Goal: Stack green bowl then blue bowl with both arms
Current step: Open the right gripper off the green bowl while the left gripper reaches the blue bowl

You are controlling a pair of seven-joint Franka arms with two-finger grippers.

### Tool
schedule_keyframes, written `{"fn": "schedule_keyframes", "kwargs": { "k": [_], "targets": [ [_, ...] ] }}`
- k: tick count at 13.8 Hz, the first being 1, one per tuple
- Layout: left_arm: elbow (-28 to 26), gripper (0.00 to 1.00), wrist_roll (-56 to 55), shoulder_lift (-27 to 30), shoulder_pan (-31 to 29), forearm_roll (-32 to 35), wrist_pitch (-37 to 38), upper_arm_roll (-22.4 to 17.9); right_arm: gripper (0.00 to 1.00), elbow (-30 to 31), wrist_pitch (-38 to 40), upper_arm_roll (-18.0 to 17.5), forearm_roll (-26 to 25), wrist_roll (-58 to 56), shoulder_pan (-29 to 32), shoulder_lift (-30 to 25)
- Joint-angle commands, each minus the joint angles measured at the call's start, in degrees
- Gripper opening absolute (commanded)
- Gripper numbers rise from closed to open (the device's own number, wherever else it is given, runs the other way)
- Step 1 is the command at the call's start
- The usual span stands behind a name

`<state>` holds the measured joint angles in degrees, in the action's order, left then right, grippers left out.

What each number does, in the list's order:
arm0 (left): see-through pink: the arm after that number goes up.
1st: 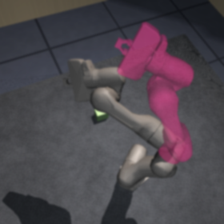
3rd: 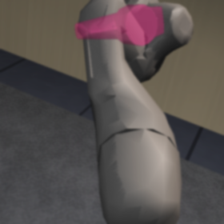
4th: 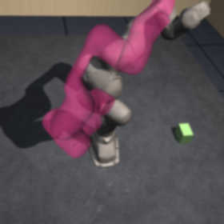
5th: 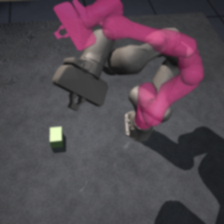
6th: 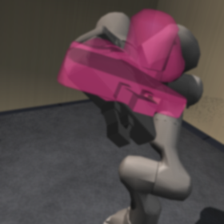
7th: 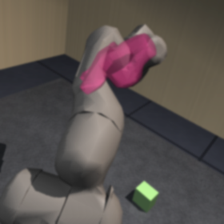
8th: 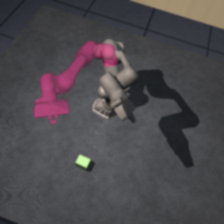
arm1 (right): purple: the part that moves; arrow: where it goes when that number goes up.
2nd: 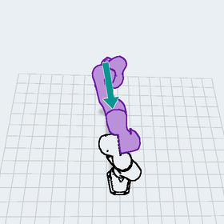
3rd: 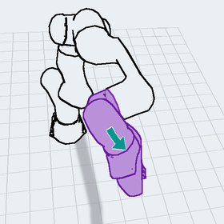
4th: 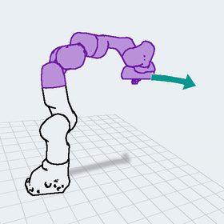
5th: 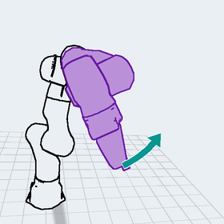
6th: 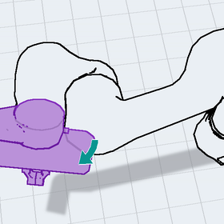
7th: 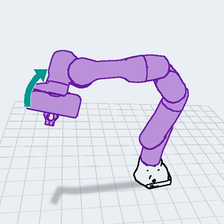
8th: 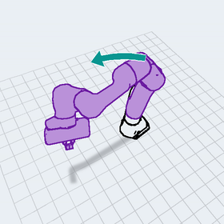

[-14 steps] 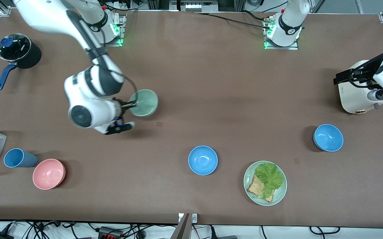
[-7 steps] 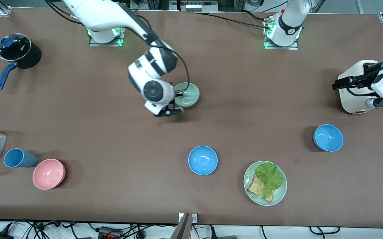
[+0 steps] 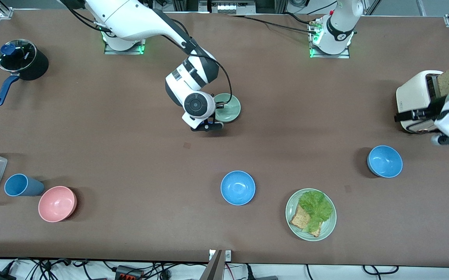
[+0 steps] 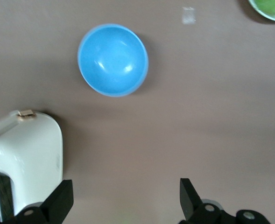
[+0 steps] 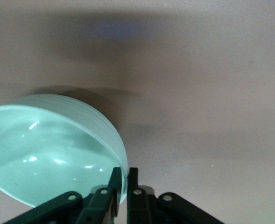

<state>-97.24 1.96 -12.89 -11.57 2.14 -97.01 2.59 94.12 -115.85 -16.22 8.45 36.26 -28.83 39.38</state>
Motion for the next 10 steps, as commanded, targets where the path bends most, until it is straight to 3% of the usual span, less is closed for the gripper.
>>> {"fn": "schedule_keyframes", "kwargs": {
  "k": [1, 5, 8, 10],
  "targets": [
    [2.32, 1.00, 4.37, -7.82, -4.24, 1.03, -6.32, 0.14, 1.00, -3.31, 2.02, 0.40, 0.77, 2.32, 0.71, -1.92],
    [3.19, 1.00, 4.46, -17.85, -5.92, 3.75, -19.08, 0.14, 1.00, -12.44, 13.51, 3.91, -0.28, 2.24, 2.81, -7.11],
    [8.97, 1.00, 4.98, -24.97, -6.36, 3.40, -20.33, 0.14, 1.00, -19.82, 21.87, 6.99, -1.86, 1.01, 6.23, -8.09],
    [9.53, 1.00, 5.07, -26.40, -7.41, 3.14, -20.33, 0.14, 1.00, -22.39, 22.95, 7.52, -2.91, 0.65, 9.83, -8.79]
  ]
}}
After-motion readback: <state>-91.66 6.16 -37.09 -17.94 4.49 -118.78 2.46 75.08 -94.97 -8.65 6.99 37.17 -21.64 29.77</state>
